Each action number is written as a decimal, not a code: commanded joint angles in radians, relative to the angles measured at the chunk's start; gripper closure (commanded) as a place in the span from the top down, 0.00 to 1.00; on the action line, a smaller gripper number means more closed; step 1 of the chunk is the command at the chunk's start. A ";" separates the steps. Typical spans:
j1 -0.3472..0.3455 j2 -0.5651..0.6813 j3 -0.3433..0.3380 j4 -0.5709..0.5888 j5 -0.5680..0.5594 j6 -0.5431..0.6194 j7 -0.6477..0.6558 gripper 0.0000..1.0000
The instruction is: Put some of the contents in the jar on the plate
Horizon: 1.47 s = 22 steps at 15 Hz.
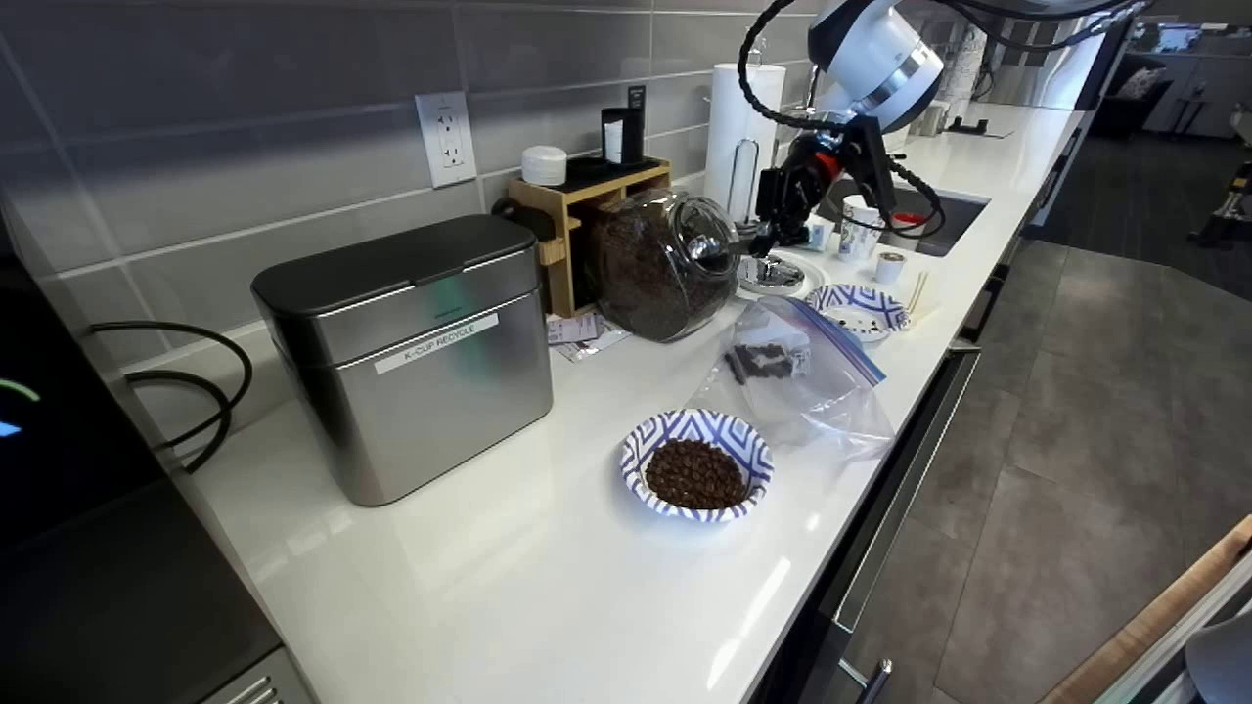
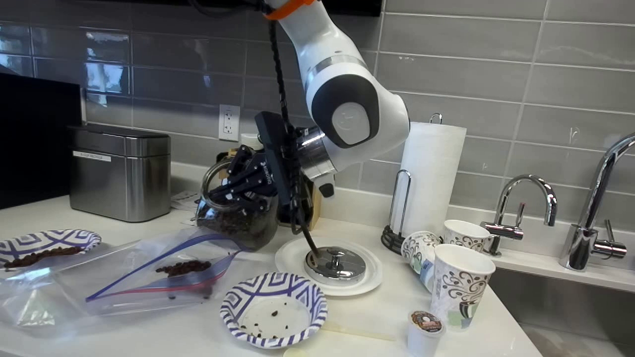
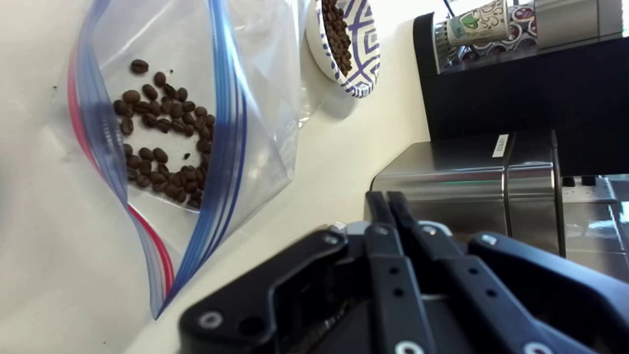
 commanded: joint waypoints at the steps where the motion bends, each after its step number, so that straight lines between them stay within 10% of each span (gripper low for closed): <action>1: 0.006 0.039 0.022 0.078 -0.072 -0.029 0.046 0.01; 22: 0.005 0.200 0.116 0.322 -0.205 -0.077 0.086 0.01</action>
